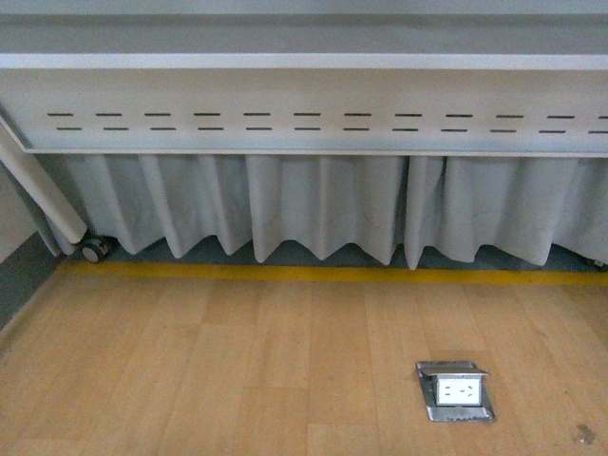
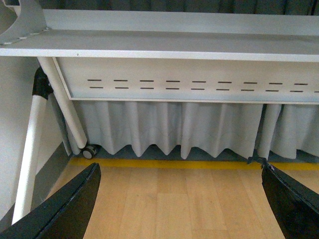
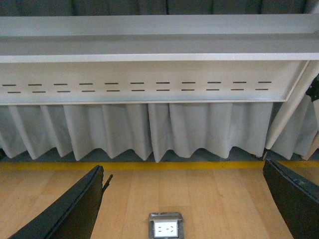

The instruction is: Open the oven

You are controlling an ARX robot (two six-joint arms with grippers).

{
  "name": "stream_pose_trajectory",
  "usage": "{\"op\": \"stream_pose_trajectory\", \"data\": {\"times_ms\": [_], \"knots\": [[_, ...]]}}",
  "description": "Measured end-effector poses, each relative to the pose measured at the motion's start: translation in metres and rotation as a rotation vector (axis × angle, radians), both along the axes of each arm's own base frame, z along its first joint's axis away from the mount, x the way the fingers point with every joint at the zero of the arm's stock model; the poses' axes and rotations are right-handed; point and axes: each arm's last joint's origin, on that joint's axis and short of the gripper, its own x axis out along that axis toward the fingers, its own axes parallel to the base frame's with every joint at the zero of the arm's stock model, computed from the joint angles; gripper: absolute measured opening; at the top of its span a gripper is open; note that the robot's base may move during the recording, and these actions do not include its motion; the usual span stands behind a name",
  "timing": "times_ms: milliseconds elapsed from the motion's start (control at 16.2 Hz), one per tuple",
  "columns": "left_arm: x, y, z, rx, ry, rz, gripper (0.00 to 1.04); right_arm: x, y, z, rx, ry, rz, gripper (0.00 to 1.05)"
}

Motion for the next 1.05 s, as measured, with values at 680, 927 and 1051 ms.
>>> {"op": "stream_pose_trajectory", "data": {"times_ms": [680,927,1051], "knots": [[0.0000,0.0000,0.0000,0.000,0.000,0.000,0.98,0.0000,0.0000,0.0000,0.000,0.000,0.000,0.98],[0.0000,0.0000,0.0000,0.000,0.000,0.000,0.98,0.0000,0.0000,0.0000,0.000,0.000,0.000,0.98],[0.0000,0.0000,0.0000,0.000,0.000,0.000,0.98,0.0000,0.0000,0.0000,0.000,0.000,0.000,0.98]]}}
